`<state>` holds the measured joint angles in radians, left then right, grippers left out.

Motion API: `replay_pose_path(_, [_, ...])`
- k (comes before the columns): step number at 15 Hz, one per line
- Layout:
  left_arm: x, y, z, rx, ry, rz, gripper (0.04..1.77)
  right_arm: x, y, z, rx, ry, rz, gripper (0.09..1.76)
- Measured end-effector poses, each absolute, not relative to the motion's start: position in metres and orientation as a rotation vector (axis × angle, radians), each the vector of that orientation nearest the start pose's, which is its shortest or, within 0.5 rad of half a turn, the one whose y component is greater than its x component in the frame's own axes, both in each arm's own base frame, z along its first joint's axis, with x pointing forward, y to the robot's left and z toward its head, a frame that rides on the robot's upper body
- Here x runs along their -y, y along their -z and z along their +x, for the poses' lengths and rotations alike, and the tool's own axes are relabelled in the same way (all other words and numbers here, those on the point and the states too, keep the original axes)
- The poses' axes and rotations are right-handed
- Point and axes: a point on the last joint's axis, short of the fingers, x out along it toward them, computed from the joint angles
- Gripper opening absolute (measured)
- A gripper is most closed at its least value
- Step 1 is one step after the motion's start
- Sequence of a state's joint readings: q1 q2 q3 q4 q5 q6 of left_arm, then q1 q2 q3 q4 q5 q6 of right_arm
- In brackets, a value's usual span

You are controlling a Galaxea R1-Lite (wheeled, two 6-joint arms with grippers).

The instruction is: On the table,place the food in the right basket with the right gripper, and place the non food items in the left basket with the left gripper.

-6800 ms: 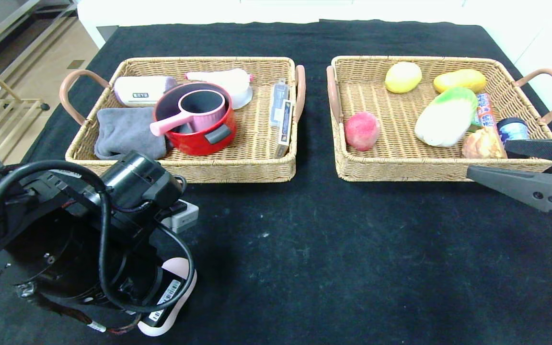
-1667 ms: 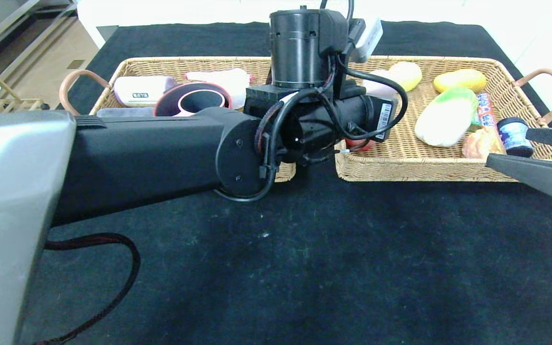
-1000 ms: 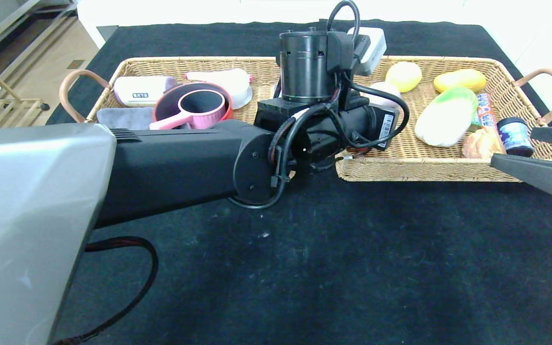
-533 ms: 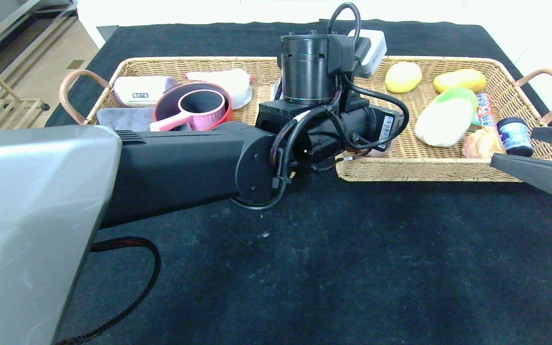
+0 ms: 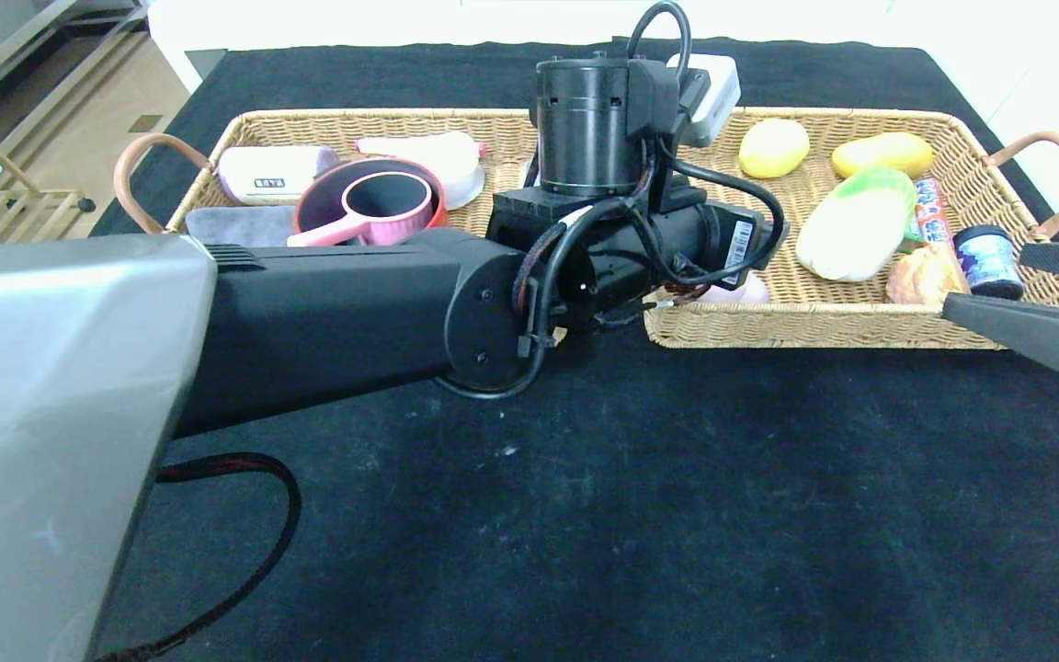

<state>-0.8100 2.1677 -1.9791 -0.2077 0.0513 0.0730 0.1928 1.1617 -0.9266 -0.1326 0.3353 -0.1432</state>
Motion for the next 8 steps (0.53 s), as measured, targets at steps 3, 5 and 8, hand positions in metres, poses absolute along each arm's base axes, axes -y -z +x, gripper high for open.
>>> replay_pose_path(3, [0.321,-0.301,0.307,0.007,0.756,0.078,1.60,-0.040,-0.299,0.164,-0.062,-0.533,-0.129,1.71])
replay_pose_path(5, [0.309,-0.315,0.296,-0.018,0.756,0.089,1.63,-0.040,-0.299,0.165,-0.064,-0.532,-0.128,1.71])
replay_pose_path(8, [0.285,-0.333,0.276,-0.090,0.754,0.119,1.66,-0.040,-0.298,0.166,-0.067,-0.529,-0.128,1.71])
